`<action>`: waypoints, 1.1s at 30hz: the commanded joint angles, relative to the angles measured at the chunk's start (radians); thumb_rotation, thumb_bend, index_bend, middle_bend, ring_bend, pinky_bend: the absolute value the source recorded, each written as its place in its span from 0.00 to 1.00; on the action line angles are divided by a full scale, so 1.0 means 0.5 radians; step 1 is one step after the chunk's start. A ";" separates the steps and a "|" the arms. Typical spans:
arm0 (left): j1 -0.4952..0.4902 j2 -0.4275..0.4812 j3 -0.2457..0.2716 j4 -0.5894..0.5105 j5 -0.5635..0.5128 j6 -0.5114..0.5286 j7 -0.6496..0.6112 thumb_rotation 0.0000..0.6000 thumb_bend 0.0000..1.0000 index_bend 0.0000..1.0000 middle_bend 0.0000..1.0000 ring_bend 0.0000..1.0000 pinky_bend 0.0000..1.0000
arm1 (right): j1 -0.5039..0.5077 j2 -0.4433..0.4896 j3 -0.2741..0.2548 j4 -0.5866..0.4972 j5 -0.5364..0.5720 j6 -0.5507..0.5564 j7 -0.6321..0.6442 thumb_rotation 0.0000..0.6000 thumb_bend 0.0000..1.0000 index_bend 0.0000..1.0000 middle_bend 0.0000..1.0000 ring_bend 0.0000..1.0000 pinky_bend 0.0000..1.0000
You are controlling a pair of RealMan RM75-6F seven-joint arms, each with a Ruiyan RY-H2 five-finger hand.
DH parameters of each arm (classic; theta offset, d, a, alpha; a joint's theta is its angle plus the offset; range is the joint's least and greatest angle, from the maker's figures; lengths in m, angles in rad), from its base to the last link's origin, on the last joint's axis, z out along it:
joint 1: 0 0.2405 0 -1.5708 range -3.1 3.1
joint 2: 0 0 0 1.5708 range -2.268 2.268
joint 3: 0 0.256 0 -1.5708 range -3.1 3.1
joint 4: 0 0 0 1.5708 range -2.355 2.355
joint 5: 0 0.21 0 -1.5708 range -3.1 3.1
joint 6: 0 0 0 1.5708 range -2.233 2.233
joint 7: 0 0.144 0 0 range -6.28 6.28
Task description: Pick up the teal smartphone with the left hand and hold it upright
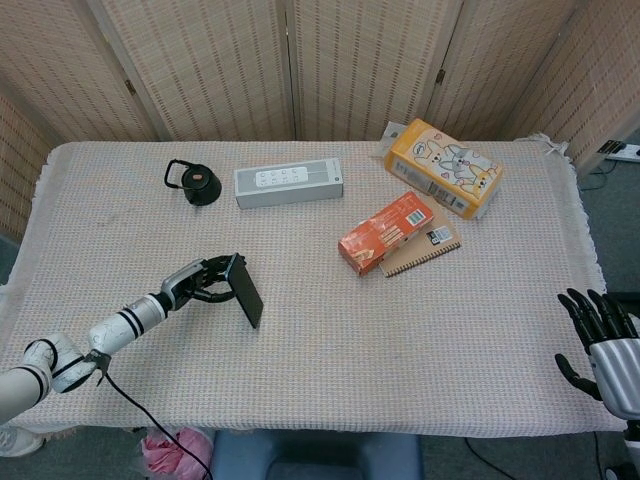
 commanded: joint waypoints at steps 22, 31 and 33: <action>-0.022 -0.110 0.220 0.349 -0.150 0.117 0.104 1.00 0.42 0.09 0.04 0.00 0.16 | -0.009 0.006 -0.002 -0.005 -0.002 0.006 -0.008 1.00 0.25 0.06 0.08 0.07 0.10; 0.045 -0.033 0.110 0.296 -0.336 0.091 0.479 1.00 0.42 0.09 0.00 0.00 0.14 | -0.009 0.007 -0.004 -0.011 -0.010 0.005 -0.010 1.00 0.25 0.06 0.08 0.07 0.10; 0.078 -0.010 0.067 0.264 -0.398 0.104 0.620 1.00 0.42 0.09 0.00 0.00 0.14 | -0.011 0.009 -0.003 -0.014 -0.013 0.012 -0.014 1.00 0.25 0.06 0.08 0.07 0.10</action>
